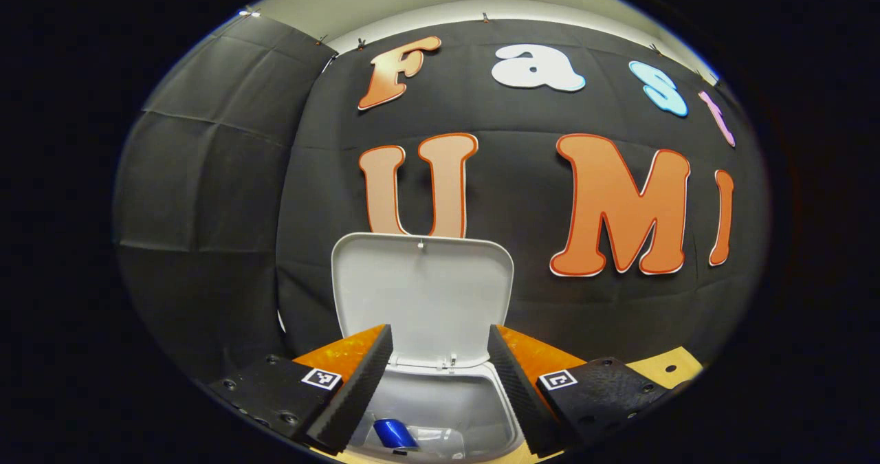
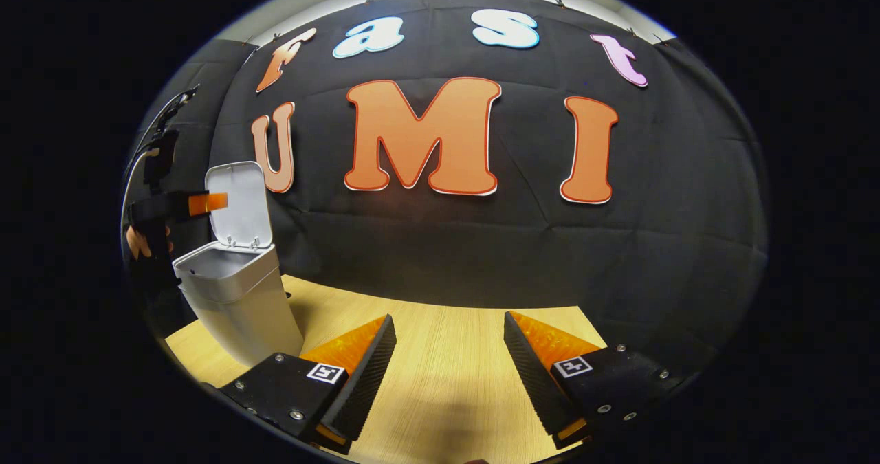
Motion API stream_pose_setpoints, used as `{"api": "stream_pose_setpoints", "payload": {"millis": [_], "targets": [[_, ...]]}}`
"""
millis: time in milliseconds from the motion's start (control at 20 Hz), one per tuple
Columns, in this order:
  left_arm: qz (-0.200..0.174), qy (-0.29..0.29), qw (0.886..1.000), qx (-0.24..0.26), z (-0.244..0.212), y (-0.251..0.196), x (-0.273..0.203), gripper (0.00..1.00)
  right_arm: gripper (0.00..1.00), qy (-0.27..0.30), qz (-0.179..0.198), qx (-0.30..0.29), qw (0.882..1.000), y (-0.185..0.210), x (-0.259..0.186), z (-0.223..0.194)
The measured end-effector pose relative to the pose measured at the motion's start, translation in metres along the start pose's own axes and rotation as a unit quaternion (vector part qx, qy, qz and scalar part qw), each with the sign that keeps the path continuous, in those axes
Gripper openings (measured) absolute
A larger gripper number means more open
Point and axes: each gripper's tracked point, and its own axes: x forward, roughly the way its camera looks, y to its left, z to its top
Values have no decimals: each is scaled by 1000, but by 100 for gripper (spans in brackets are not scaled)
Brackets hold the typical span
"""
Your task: Press the lid of the desktop garbage bin to open it, pick up the crumpled paper on the desktop and throw it into the bin, then pick up the pop can on the desktop and drop it into the bin, and finally close the garbage bin lid.
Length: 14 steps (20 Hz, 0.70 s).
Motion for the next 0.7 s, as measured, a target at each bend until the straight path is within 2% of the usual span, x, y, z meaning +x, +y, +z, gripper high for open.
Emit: {"api": "stream_pose_setpoints", "payload": {"millis": [500,700], "targets": [[-7,-40,999,2,110,16,46,88,94,-8,1,-1,1000,9,-15,4],[-20,-37,999,2,127,10,69,88,94,-10,1,-1,1000,11,-18,6]]}}
